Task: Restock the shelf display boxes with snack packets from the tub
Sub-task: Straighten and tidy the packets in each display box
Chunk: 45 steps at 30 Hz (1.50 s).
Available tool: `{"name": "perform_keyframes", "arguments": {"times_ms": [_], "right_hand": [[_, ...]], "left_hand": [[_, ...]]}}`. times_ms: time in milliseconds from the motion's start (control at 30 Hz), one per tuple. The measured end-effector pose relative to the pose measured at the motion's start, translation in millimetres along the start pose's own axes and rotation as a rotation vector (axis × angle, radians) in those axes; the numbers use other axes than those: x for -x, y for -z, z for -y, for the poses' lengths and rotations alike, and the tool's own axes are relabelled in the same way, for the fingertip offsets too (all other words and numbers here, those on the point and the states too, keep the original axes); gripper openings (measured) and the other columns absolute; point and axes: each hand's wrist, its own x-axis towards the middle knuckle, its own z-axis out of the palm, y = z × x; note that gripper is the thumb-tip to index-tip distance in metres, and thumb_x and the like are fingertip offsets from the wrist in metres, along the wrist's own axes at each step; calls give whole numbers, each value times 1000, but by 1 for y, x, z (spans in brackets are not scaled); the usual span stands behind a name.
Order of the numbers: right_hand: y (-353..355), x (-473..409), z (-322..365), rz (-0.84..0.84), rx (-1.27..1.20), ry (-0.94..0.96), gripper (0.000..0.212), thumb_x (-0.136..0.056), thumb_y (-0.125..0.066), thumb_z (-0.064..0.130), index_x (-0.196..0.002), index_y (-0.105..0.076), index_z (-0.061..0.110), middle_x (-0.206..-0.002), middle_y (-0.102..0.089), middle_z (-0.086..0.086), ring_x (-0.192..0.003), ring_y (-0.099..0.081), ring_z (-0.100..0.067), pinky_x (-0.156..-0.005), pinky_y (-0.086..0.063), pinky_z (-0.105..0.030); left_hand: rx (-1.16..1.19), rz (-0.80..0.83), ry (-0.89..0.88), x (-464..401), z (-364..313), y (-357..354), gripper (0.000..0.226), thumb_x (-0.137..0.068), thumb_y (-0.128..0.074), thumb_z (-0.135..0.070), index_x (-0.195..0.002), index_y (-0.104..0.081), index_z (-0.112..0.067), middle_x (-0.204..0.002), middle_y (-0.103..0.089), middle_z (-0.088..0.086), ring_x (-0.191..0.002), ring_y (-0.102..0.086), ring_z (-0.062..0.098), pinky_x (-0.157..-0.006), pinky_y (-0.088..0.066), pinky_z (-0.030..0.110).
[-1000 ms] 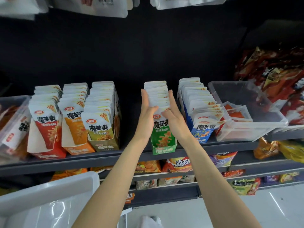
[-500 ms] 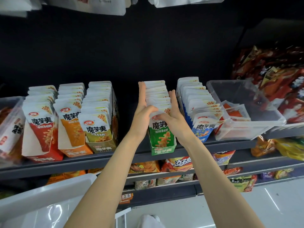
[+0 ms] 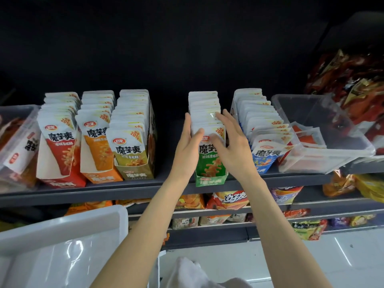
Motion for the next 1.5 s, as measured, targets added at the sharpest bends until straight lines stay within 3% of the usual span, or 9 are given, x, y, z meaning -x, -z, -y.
{"name": "perform_keyframes", "arguments": {"times_ms": [167,367,467,600,733,933,1100,1367,1500], "right_hand": [[-6,0,2,29,-145,-110,60,-95,-55,17,-148,-27,21,-154,-30,7,-130,-31,5,-89,-27,6],[-3,1,8,83,-355,-230,72,-94,-55,14,-152,-14,28,-131,-35,26,-122,-35,10,-93,-35,-2],[0,-8,12,78,-376,-218,70,-95,-52,11,-152,-14,25,-126,-36,36,-112,-38,25,-98,-36,-7],[2,-34,19,85,-276,-136,64,-98,-48,19,-152,-15,25,-159,-14,8,-139,-15,7,-116,-20,-26],[-3,-53,16,197,-48,-110,56,-102,-39,31,-151,-13,33,-161,4,4,-142,-11,-4,-96,-13,-13],[-11,-63,10,126,93,-121,58,-100,-41,35,-151,-16,28,-155,-16,0,-136,-32,-19,-98,-35,-28],[-12,-74,8,128,81,-130,66,-96,-49,34,-152,-17,20,-147,-26,-3,-134,-31,-17,-98,-31,-24],[-3,-61,17,121,-120,-166,71,-96,-52,29,-153,-10,21,-157,-15,0,-144,-15,-11,-107,-17,-19],[3,-40,28,-22,-278,-148,63,-99,-48,29,-152,-15,22,-158,-18,5,-144,-15,-8,-119,-19,-34]], "left_hand": [[42,3,-49,-3,-1,-12,66,-100,-39,-15,-151,0,-29,-156,-17,-11,-139,-26,5,-109,-27,18],[24,-9,-72,-8,-7,-8,64,-100,-37,-12,-152,-3,-26,-146,-24,-18,-114,-41,-15,-82,-38,-1],[-33,-46,-119,-19,-15,1,59,-101,-34,-14,-152,-4,-24,-154,-13,-16,-129,-30,-9,-100,-31,5],[-207,-10,-116,-39,-19,8,53,-103,-30,-24,-151,-7,-28,-159,6,-9,-144,0,3,-116,-8,24],[-339,52,-84,-53,-12,7,46,-104,-27,-29,-149,-16,-31,-159,10,-10,-144,-2,5,-107,-13,17],[-434,21,-93,-62,-5,9,49,-105,-23,-30,-151,-7,-26,-159,4,-11,-143,-1,3,-105,-9,13],[-434,3,-111,-56,-5,10,49,-105,-23,-28,-151,-5,-24,-159,-1,-11,-130,-5,-12,-88,-9,-9],[-368,3,-122,-52,-6,10,49,-105,-24,-28,-151,-8,-23,-159,-4,-7,-137,-7,-7,-107,-11,9],[-296,-15,-93,-46,-9,12,52,-104,-28,-35,-151,-7,-27,-159,-8,-10,-142,-10,1,-119,-14,29]]}}
